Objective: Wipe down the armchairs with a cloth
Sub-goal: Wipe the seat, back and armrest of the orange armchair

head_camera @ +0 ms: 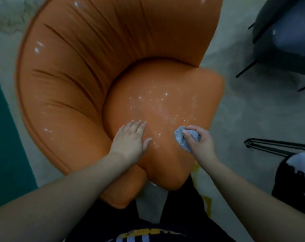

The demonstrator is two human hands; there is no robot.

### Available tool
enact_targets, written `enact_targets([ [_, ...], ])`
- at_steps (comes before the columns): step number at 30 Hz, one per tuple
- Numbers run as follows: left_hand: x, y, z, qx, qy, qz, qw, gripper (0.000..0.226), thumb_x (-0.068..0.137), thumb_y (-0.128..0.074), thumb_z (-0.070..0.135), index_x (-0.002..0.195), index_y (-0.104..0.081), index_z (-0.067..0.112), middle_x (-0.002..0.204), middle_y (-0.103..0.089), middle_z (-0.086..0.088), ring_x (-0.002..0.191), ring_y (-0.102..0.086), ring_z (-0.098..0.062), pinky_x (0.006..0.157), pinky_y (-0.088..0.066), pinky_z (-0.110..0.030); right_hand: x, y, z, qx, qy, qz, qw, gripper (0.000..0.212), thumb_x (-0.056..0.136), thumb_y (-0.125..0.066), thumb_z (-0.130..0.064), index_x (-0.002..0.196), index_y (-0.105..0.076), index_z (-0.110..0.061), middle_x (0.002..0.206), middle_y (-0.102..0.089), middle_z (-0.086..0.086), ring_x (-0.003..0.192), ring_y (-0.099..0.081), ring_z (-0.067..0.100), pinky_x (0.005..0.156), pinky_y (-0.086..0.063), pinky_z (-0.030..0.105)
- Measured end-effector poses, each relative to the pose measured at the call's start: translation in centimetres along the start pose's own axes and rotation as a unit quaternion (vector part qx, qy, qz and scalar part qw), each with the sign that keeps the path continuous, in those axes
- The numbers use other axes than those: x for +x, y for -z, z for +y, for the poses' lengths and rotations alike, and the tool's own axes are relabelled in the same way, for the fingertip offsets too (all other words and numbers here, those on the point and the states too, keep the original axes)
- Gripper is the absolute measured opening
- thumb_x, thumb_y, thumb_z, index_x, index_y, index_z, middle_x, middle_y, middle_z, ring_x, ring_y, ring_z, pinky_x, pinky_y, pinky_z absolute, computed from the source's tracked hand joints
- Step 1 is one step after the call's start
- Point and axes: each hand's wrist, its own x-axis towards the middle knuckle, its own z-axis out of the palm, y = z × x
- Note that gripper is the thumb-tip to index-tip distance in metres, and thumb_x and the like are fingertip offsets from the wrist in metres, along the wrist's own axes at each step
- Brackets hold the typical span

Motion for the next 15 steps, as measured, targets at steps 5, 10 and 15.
enact_targets([
  [5,0.3,-5.4,4.9,-0.073,0.156,-0.034,0.984,0.068,0.097,-0.028,0.056,0.153,-0.015,0.021,0.158,-0.022,-0.002,0.146,-0.018,-0.022,0.119,-0.017,-0.039,6.1,3.3,2.4,-0.062,0.047,-0.123,0.989,0.016,0.083,-0.069,-0.030,0.099,-0.068,-0.030,0.111,-0.059,0.002,0.094,-0.053,0.001,0.080,-0.039,0.008],
  [10,1.4,-10.6,7.3,-0.123,0.262,-0.040,0.956,0.067,0.098,-0.030,0.055,0.153,-0.013,0.020,0.159,-0.019,-0.003,0.146,-0.015,-0.023,0.119,-0.016,-0.039,10.5,1.7,4.6,-0.108,0.094,-0.211,0.967,0.024,0.082,-0.071,-0.033,0.105,-0.064,-0.036,0.110,-0.050,-0.004,0.088,-0.047,-0.016,0.068,-0.032,-0.007],
  [15,3.4,-16.8,7.4,-0.165,0.325,-0.050,0.930,0.070,0.097,-0.031,0.054,0.154,-0.006,0.020,0.161,-0.009,-0.003,0.147,-0.007,-0.022,0.119,-0.010,-0.039,12.2,-2.7,8.7,-0.100,0.144,-0.255,0.951,0.034,0.083,-0.071,-0.029,0.114,-0.062,-0.037,0.110,-0.048,-0.008,0.093,-0.046,-0.016,0.073,-0.033,-0.006],
])
